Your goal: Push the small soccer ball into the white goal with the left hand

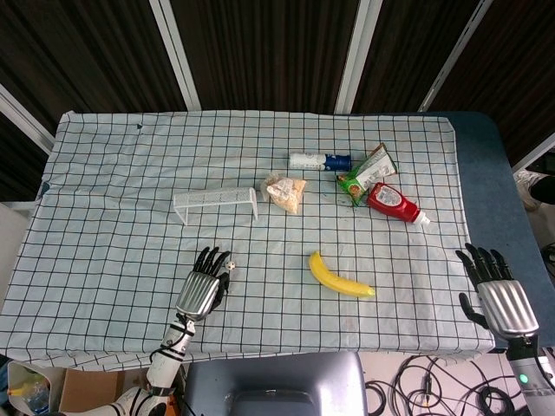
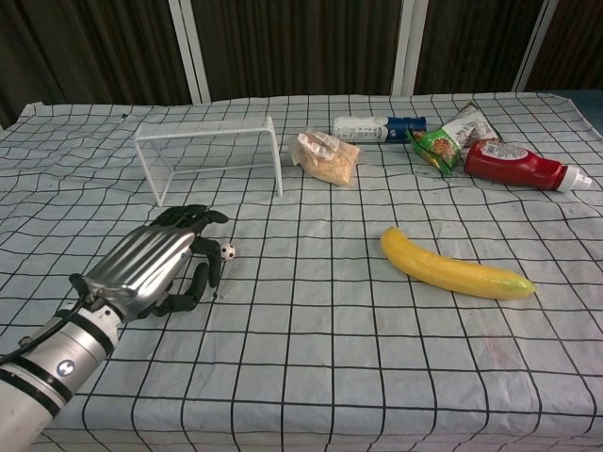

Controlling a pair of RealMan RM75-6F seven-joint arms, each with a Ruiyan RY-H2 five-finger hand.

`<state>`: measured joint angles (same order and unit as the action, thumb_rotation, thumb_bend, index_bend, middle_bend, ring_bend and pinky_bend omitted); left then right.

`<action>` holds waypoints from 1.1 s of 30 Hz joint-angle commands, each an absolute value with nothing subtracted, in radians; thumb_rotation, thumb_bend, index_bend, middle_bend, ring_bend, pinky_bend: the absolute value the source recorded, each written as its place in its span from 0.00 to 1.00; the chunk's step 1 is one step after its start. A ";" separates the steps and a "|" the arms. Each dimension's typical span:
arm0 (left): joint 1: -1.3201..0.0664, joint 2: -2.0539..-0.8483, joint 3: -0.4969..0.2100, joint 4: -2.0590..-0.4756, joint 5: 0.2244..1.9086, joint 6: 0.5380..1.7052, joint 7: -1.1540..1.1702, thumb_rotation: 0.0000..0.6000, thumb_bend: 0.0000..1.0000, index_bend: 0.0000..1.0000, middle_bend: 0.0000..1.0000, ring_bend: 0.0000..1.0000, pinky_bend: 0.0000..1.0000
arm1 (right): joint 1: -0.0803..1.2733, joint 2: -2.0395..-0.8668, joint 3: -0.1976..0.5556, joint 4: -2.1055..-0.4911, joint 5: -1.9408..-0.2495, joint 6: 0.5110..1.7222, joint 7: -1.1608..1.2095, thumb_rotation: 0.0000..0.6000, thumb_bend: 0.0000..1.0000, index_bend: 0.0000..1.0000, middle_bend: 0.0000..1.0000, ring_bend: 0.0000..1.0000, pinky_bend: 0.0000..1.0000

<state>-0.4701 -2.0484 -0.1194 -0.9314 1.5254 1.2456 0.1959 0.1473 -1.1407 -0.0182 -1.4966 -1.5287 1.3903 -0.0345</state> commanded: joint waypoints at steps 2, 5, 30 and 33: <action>-0.486 -2.064 -0.135 -0.912 1.504 1.225 0.201 1.00 0.73 0.59 0.12 0.00 0.04 | 0.145 -1.140 -0.015 -1.497 -1.529 1.392 -0.035 1.00 0.43 0.00 0.00 0.00 0.00; -0.515 -2.087 -0.170 -0.880 1.469 1.188 0.210 1.00 0.72 0.41 0.10 0.00 0.04 | 0.143 -1.140 -0.012 -1.498 -1.525 1.392 -0.039 1.00 0.43 0.00 0.00 0.00 0.00; -0.333 -1.375 0.015 -1.659 1.520 1.443 0.419 1.00 0.45 0.00 0.00 0.00 0.00 | 0.112 -1.119 -0.027 -1.533 -1.575 1.428 -0.048 1.00 0.43 0.00 0.00 0.00 0.00; -0.278 -1.227 0.106 -1.706 1.495 1.406 0.314 1.00 0.42 0.00 0.00 0.00 0.00 | 0.107 -1.124 -0.034 -1.538 -1.588 1.433 -0.066 1.00 0.43 0.00 0.00 0.00 0.00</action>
<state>-0.3968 -1.4679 -0.0697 -1.5598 1.5159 1.4781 0.4023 0.1096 -1.1217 -0.0309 -1.5360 -1.5835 1.4306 -0.0599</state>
